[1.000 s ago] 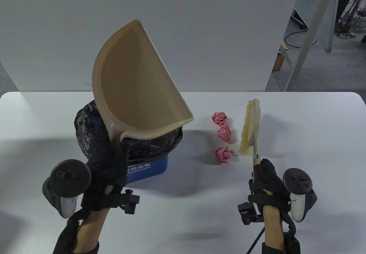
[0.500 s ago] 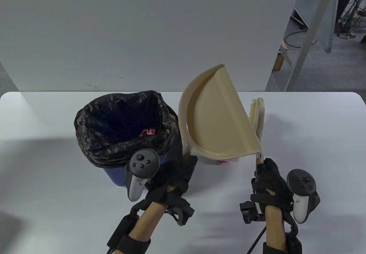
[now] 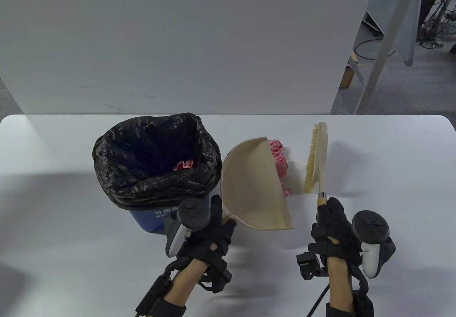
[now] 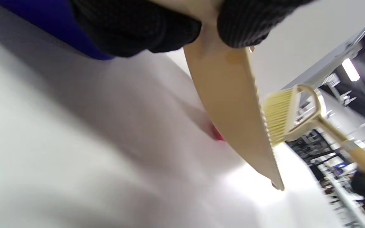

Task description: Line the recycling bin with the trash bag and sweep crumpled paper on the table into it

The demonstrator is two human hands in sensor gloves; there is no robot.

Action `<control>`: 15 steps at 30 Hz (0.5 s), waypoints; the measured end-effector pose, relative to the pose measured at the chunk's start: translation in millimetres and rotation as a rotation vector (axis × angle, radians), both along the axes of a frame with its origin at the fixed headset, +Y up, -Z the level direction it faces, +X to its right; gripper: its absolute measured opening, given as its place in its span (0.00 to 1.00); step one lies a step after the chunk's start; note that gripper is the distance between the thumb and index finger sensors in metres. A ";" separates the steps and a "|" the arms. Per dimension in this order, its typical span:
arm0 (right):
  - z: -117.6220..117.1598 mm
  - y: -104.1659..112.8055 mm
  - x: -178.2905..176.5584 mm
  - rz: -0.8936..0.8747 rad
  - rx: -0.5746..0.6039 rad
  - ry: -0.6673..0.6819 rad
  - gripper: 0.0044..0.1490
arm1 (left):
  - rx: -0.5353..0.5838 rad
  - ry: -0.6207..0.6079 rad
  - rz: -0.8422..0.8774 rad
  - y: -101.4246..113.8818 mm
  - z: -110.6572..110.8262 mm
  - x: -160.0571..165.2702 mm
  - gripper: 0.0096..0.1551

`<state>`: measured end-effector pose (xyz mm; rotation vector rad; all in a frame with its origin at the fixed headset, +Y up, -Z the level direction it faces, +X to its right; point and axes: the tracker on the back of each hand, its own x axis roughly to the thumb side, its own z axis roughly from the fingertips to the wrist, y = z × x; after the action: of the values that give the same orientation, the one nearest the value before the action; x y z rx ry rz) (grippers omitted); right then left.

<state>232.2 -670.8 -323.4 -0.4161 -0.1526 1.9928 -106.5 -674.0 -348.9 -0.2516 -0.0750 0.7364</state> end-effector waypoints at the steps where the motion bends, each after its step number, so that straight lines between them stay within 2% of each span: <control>1: -0.2 0.3 -0.8 0.008 0.001 0.001 0.38 | -0.006 0.004 -0.031 -0.1 0.3 1.2 0.47; 6: -2.3 1.1 -7.2 0.081 -0.003 0.010 0.38 | -0.057 0.011 -0.105 -1.5 2.2 5.2 0.48; 15: -12.2 -1.5 -32.1 0.326 -0.011 0.071 0.38 | -0.163 0.029 -0.080 -13.0 -3.2 3.9 0.48</control>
<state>200.0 -672.3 -335.6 -0.3432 -0.1733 2.3272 -102.7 -687.0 -352.1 -0.3976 0.0228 0.6670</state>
